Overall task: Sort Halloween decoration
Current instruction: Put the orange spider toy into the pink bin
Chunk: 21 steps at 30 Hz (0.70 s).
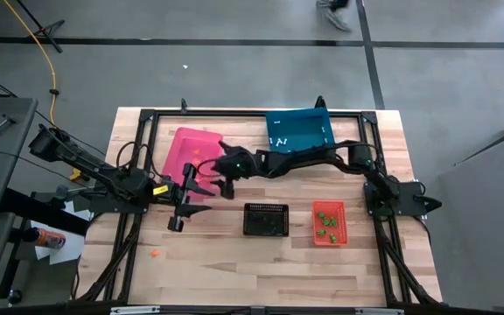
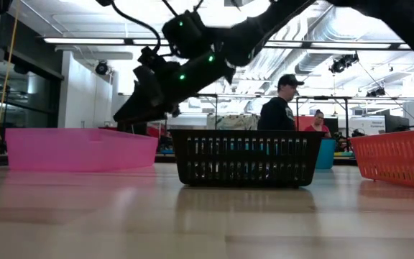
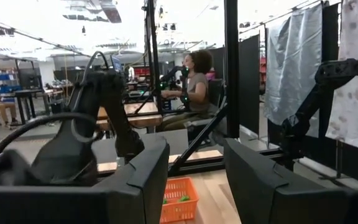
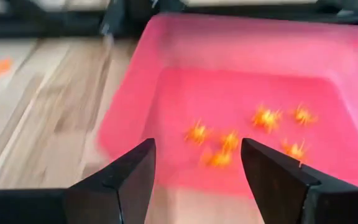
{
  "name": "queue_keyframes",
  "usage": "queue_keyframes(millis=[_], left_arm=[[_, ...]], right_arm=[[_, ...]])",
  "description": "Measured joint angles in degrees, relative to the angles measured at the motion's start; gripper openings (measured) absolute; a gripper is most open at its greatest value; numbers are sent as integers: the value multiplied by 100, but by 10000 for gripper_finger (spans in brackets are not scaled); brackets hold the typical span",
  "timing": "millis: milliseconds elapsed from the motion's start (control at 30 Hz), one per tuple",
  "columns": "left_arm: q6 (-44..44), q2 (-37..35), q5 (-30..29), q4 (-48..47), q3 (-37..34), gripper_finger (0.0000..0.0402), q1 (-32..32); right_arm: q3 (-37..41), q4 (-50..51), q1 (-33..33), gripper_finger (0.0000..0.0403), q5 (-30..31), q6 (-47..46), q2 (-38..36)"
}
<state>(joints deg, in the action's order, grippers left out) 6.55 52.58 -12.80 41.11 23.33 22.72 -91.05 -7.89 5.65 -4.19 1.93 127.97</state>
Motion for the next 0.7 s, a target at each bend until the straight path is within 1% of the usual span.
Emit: queue_keyframes(millis=[67,133,200,267,400,467,533,633,700], left_arm=[[-69,0,0,1,0,143,0],[-97,0,0,-25,0,143,0],[-97,2,-33,-156,-1,143,0],[-111,2,-129,-226,-2,143,0],[-104,2,-384,-308,-2,143,-1],[89,3,-611,-366,-2,143,-3],[316,59,-984,-445,-2,143,-52],[417,322,-1416,-447,-60,143,-291],[454,618,-1419,-128,-105,143,-599]], right_arm=[[11,484,-77,229,122,159,-143],[281,637,-156,227,304,265,-352],[826,582,-218,227,555,304,-697],[1570,220,-261,227,859,253,-1148],[3456,-993,-312,227,1320,-167,-2327],[4336,-1837,-320,226,1387,-398,-2927],[5116,-2817,-353,226,1387,-597,-3504],[5944,-4150,-385,226,1097,-661,-4150],[6284,-4802,-386,226,840,-661,-4459]])
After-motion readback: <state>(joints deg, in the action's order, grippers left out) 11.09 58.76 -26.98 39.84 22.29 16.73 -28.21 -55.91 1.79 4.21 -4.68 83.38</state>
